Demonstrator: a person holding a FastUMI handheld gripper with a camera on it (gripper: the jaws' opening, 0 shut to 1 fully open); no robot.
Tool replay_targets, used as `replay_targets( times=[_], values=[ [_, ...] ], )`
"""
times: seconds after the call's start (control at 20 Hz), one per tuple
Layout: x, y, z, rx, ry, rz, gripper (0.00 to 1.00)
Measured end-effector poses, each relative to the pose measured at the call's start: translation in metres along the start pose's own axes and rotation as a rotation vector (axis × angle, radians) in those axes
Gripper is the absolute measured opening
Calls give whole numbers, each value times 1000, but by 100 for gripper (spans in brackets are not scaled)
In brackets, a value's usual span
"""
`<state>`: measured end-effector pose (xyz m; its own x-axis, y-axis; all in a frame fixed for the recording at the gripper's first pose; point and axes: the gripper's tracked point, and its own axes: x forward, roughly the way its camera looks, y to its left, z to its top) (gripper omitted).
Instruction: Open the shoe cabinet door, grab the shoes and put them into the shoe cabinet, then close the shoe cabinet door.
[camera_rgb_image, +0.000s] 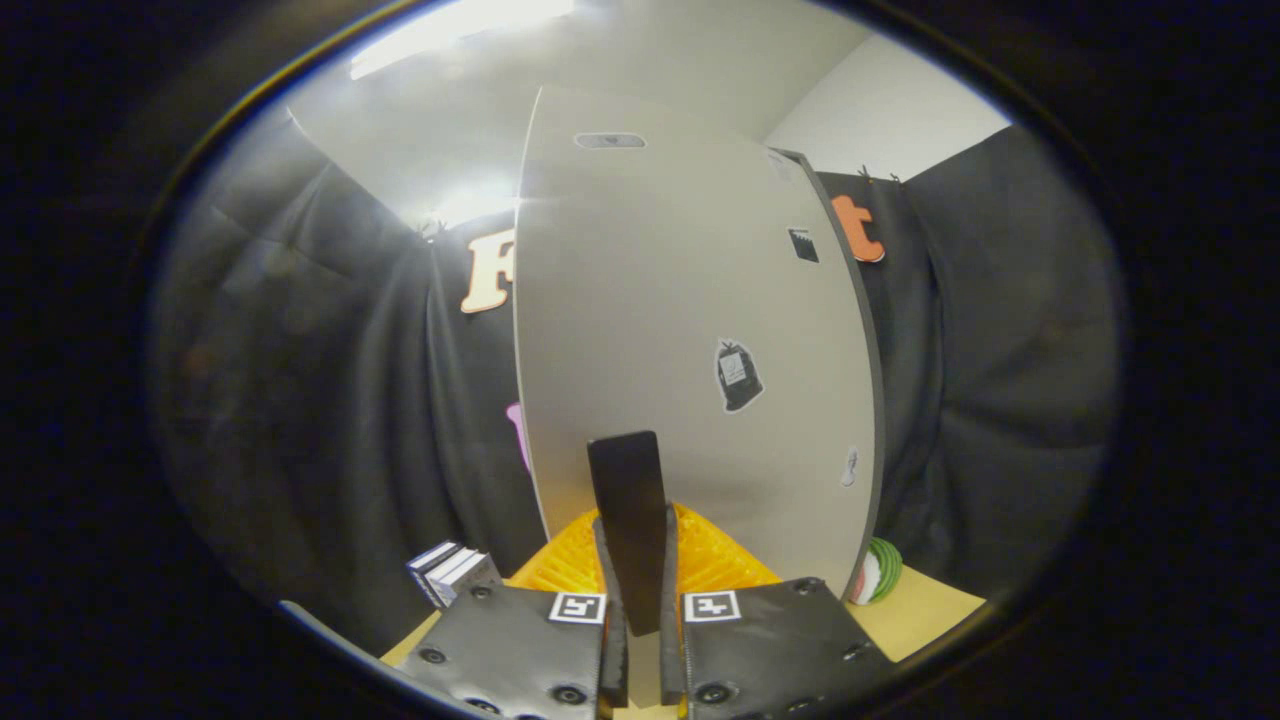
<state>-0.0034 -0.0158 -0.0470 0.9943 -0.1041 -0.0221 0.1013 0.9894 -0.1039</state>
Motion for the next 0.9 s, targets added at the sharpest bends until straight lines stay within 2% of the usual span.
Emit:
replay_targets(
  times=[0.35,0.9],
  values=[
    [-20,-16,8,-31,-14,48,14],
    [-71,-86,18,-11,-3,79,13]
  ],
)
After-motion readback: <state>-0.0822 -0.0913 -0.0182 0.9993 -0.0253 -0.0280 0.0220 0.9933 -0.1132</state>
